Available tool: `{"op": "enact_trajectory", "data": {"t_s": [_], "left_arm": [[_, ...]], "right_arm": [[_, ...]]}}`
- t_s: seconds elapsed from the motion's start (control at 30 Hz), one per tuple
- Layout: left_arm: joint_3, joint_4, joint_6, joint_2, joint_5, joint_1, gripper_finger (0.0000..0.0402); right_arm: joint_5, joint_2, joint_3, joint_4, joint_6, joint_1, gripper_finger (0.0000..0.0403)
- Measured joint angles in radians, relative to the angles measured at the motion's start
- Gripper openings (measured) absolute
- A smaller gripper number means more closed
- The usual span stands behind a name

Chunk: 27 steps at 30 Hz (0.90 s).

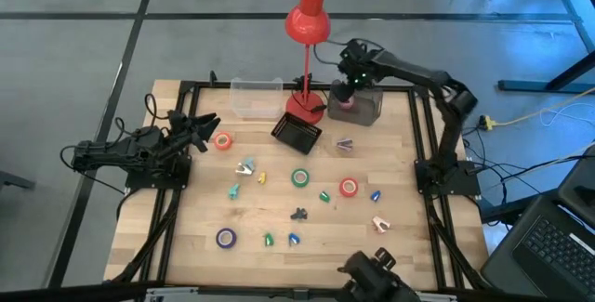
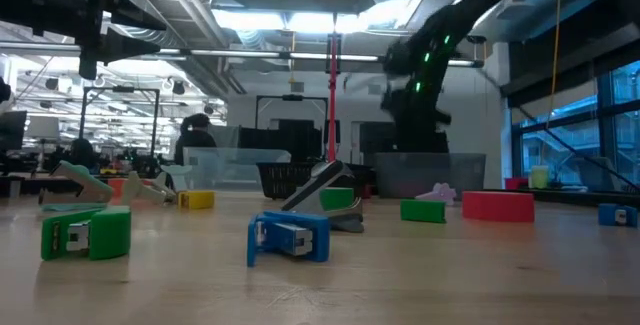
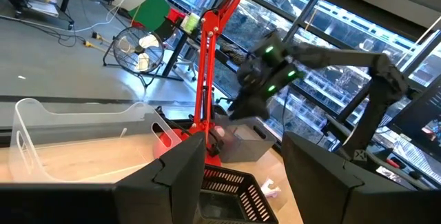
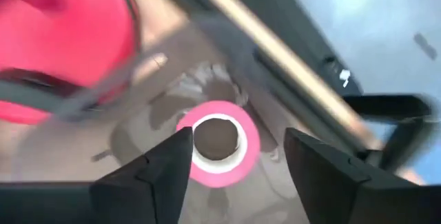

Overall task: Pick and place Stapler, Stapler remover, tape
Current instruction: Put the top light blue staple remover into the transparent bin

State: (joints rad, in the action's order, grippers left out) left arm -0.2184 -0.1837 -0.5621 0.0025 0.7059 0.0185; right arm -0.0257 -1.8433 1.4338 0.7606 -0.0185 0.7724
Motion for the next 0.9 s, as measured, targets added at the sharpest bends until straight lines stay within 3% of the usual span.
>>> {"op": "enact_trajectory", "data": {"t_s": [0.23,0.37,0.53,0.73,0.9], "left_arm": [[0.000,0.000,0.003,0.000,0.000,0.000,0.0189],[0.000,0.000,0.063,0.000,-0.011,0.000,0.0189],[0.000,0.000,0.086,0.000,-0.017,0.000,0.0189],[0.000,-0.007,0.121,0.024,-0.119,0.000,0.0189],[-0.063,-0.069,0.088,0.194,-0.305,0.000,0.0189]], "right_arm": [[0.030,0.321,0.002,0.150,0.030,-0.114,0.0210],[0.038,0.466,0.002,0.300,-0.011,-0.266,0.0198],[0.012,0.566,0.001,0.411,-0.179,-0.480,0.0193],[-0.157,0.585,0.001,0.531,-0.392,-0.703,0.0192],[-0.342,0.584,0.001,0.627,-0.552,-0.804,0.0192]]}}
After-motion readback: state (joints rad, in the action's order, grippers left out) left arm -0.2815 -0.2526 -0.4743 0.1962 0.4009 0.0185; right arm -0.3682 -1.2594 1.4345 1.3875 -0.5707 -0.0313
